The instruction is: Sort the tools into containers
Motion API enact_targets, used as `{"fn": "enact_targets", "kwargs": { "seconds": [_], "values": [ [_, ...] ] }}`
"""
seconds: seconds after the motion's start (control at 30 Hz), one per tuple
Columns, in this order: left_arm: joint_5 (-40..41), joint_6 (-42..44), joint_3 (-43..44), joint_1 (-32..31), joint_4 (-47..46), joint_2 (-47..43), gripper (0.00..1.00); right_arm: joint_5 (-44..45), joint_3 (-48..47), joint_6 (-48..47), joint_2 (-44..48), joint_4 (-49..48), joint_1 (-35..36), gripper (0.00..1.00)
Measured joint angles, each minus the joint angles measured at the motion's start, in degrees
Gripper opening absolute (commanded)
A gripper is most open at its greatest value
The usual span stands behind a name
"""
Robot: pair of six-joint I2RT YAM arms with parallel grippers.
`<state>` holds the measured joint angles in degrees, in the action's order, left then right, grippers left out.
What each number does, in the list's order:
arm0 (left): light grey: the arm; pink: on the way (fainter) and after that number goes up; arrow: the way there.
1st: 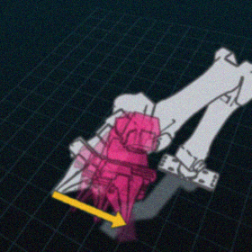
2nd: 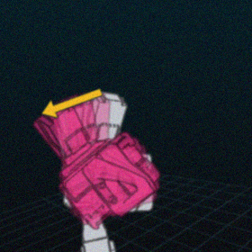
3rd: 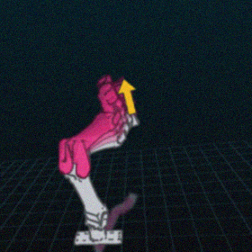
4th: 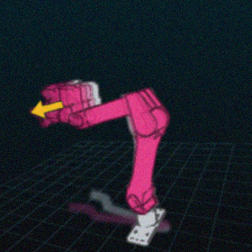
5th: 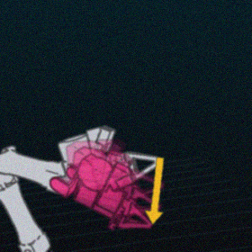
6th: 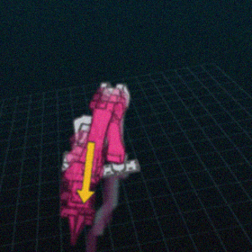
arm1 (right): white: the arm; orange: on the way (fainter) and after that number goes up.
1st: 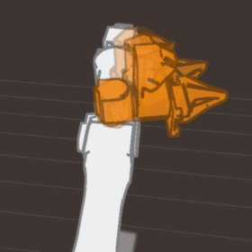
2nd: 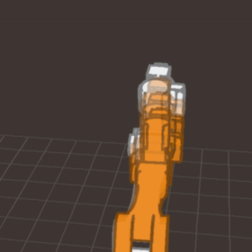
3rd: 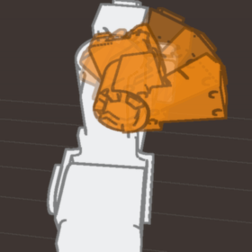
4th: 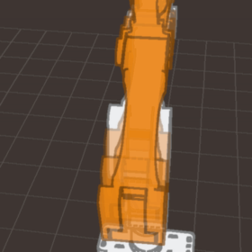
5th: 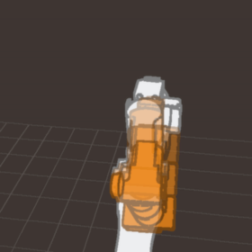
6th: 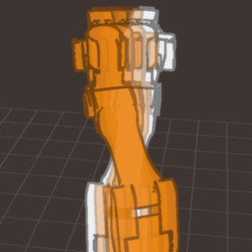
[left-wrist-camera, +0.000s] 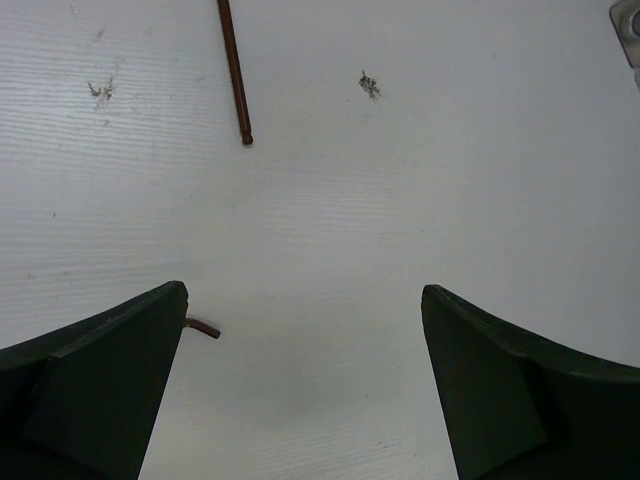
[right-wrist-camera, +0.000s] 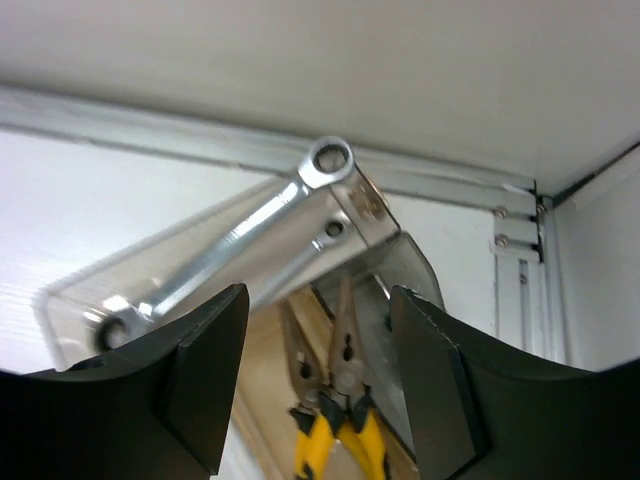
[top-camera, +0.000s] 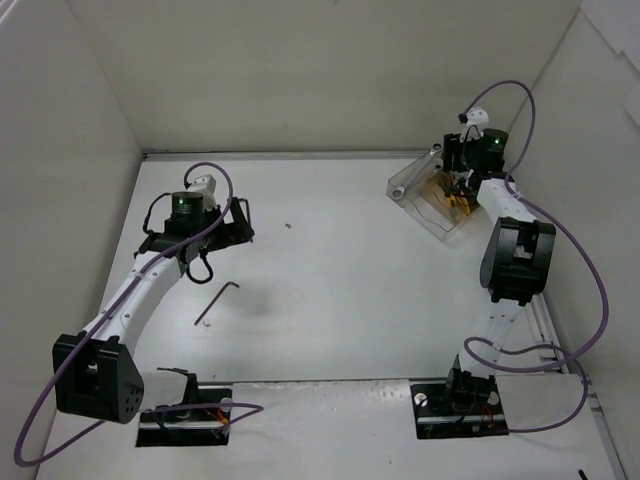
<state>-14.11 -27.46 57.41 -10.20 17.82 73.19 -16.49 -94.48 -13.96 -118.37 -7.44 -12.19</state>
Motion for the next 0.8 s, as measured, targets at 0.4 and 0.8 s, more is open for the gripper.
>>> {"fn": "enact_targets", "kwargs": {
  "seconds": [0.4,0.8],
  "values": [
    [8.0,-0.2,-0.7,-0.2,7.2,-3.9,1.00,-8.9,-0.9,25.1,11.7,3.1,2.1,0.57],
    [5.6,0.1,-9.7,0.9,14.5,-1.5,0.85,-4.1,15.0,22.9,26.6,7.1,16.6,0.56]
  ]
}}
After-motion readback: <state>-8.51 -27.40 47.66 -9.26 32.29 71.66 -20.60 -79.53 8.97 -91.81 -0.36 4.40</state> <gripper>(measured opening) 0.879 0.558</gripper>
